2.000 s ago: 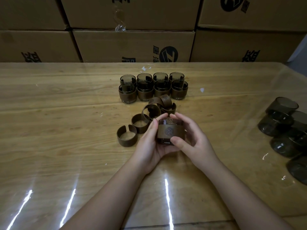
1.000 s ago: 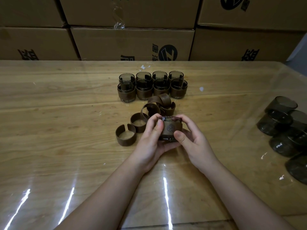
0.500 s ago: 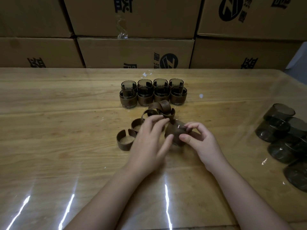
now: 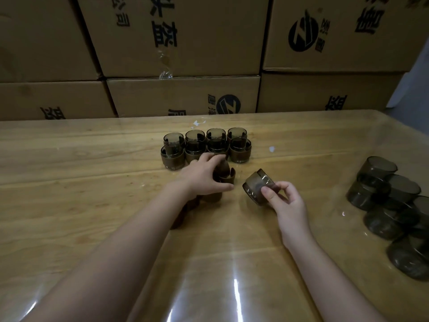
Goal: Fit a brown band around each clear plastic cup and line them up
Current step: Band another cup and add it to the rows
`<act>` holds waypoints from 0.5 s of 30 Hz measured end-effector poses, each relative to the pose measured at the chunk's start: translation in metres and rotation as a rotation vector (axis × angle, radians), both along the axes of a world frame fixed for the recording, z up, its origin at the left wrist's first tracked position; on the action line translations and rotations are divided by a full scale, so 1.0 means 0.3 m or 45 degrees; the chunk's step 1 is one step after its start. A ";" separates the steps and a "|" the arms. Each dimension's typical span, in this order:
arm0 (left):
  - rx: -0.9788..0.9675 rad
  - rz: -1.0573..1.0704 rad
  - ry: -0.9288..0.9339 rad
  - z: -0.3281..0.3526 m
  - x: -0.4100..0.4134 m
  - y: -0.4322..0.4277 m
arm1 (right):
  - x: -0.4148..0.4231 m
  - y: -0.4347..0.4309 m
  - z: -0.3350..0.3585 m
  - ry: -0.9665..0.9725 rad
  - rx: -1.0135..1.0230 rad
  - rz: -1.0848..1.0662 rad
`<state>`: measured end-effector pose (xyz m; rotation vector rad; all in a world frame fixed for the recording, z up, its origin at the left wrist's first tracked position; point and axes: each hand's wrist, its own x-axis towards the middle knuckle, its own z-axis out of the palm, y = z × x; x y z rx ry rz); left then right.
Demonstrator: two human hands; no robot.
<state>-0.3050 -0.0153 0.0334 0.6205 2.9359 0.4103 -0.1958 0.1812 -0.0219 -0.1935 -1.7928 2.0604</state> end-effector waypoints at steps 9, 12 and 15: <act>-0.018 -0.098 -0.028 0.022 -0.032 0.057 | -0.020 0.022 0.005 -0.040 -0.107 -0.062; 0.025 -0.253 -0.045 0.018 -0.002 0.052 | -0.022 0.021 0.013 -0.029 -0.141 -0.066; 0.129 -0.321 -0.132 0.013 0.038 0.046 | -0.022 0.019 0.018 -0.011 -0.175 -0.073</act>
